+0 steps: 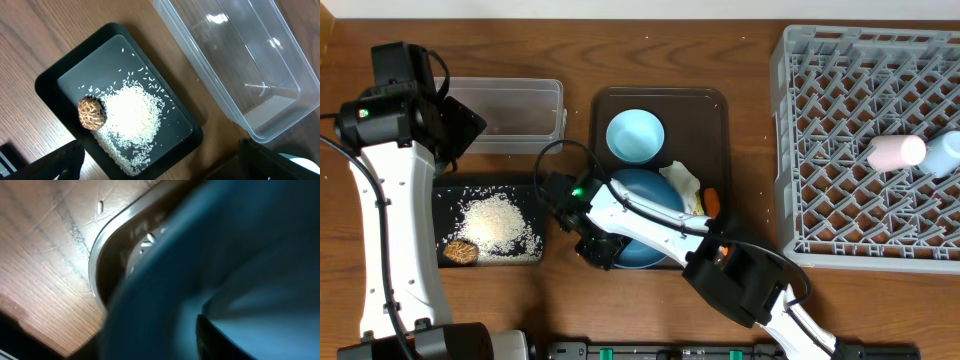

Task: Sort waste into correct bins and load items into the dishwasher rack
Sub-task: 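Reach the right gripper to the blue plate's rim and grip it, then lift the blue plate and carry it right to the rack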

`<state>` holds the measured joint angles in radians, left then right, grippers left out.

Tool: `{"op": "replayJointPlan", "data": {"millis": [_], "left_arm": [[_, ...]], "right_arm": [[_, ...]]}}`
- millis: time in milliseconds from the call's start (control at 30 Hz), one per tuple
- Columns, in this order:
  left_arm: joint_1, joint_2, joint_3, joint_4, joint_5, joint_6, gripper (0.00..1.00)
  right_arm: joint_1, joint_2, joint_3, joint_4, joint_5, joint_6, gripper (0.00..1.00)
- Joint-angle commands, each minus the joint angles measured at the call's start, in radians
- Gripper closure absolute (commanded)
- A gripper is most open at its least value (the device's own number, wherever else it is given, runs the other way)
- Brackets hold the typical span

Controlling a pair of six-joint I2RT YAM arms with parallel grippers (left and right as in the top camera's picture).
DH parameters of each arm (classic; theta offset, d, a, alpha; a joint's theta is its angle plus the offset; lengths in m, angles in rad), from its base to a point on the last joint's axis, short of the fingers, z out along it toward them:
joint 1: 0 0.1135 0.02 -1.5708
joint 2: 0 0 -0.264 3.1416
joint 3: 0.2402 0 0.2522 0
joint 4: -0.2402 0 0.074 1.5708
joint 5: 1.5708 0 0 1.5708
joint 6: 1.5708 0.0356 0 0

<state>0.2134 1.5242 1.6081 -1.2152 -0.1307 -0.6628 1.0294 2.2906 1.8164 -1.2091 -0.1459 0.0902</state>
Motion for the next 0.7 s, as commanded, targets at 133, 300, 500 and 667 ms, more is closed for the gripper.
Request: {"op": "replayJointPlan", "data": {"millis": [133,300,500,667], "left_arm": [[0.002,-0.015,0.013,-0.003,-0.009,-0.016,0.02],[0.002,-0.015,0.013,-0.003,-0.009,-0.016,0.02],[0.002,-0.015,0.013,-0.003,-0.009,-0.016,0.02],[0.002,-0.015,0.013,-0.003,-0.009,-0.016,0.02]], "right_arm": [[-0.018,-0.008,0.002,-0.010,0.045,0.044,0.99],[-0.027,-0.027,0.021,-0.021,0.045,0.043,0.98],[-0.062,-0.127,0.029,-0.024,0.044,0.043,0.99],[-0.129,-0.240,0.029,-0.021,0.026,0.043,0.99]]}}
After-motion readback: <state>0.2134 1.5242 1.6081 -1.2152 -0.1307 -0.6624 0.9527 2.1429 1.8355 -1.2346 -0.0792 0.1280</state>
